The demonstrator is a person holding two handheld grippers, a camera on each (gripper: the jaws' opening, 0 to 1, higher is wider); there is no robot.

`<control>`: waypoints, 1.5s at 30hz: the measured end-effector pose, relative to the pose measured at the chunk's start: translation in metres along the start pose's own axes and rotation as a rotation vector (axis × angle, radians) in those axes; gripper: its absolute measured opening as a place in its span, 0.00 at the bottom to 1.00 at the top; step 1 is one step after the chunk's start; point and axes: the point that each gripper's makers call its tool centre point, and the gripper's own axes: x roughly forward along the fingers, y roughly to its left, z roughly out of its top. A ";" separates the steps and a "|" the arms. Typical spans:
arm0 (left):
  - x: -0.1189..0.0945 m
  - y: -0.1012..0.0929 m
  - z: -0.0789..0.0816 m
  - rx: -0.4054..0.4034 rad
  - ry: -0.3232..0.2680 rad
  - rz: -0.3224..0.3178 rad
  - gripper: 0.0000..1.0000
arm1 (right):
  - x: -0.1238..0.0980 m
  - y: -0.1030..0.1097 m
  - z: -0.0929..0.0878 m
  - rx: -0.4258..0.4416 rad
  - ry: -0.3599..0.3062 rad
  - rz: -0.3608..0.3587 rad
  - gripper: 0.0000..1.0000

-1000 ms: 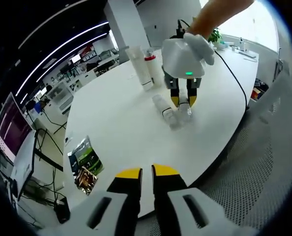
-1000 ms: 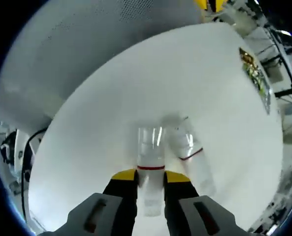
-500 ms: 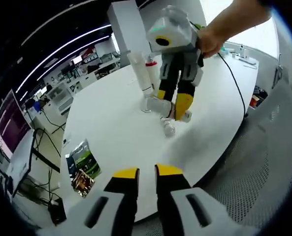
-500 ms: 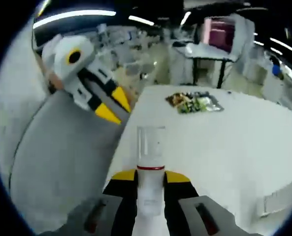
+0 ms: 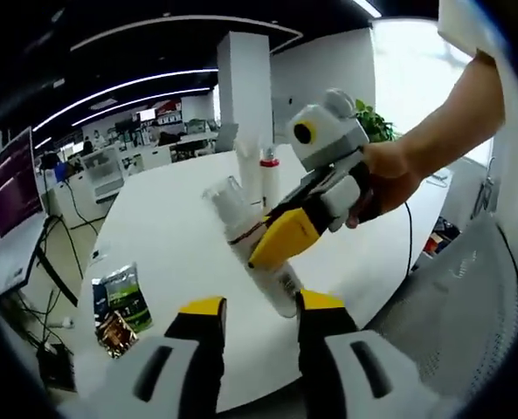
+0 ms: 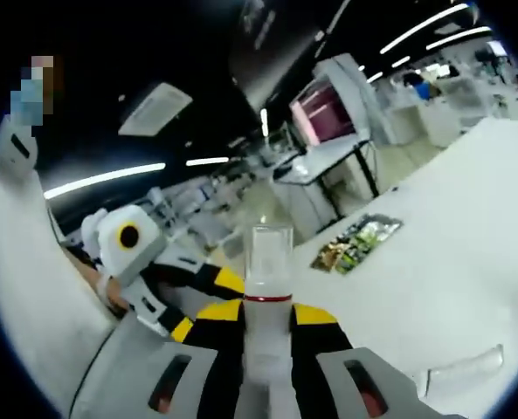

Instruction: Arrange the skincare products in the storage area until every visible bottle or jar stands upright without overlapping.

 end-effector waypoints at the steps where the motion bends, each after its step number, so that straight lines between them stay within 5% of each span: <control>1: 0.000 0.000 0.000 -0.001 0.000 0.000 0.28 | 0.000 0.002 0.001 0.004 -0.007 0.008 0.13; 10: -0.001 -0.009 0.004 -0.045 -0.019 -0.053 0.29 | 0.008 0.029 0.007 -0.024 -0.012 0.134 0.14; 19: -0.003 -0.010 -0.001 -0.035 0.015 -0.050 0.21 | 0.012 0.033 0.003 -0.056 -0.003 0.143 0.14; 28: -0.003 0.002 -0.020 0.011 0.120 0.028 0.18 | 0.024 0.028 -0.005 -0.002 -0.015 -0.039 0.18; 33: -0.003 0.003 -0.025 -0.062 0.145 0.028 0.18 | 0.029 0.021 -0.007 0.090 -0.026 -0.236 0.21; 37: -0.002 0.003 -0.031 -0.044 0.177 0.035 0.18 | 0.031 0.022 -0.007 0.095 -0.030 -0.339 0.26; 38: -0.002 0.002 -0.034 -0.022 0.195 0.029 0.17 | 0.027 0.012 -0.007 0.086 -0.027 -0.427 0.27; 45: -0.003 0.003 -0.031 -0.018 0.179 0.038 0.18 | 0.032 0.013 -0.004 -0.005 0.039 -0.455 0.19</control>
